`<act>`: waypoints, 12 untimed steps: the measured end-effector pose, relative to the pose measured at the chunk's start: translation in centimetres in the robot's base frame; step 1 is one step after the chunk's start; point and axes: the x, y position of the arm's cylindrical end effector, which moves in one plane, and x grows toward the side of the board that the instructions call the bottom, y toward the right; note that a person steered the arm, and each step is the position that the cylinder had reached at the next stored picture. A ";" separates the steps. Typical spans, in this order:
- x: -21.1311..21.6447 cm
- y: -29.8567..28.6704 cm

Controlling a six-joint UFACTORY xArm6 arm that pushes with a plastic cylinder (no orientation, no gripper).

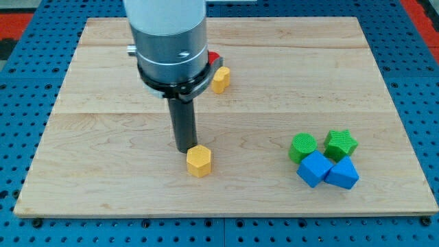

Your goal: Move the red blocks to the top of the hexagon

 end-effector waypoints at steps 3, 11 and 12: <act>-17.8 11.0; -4.4 3.0; -3.7 3.9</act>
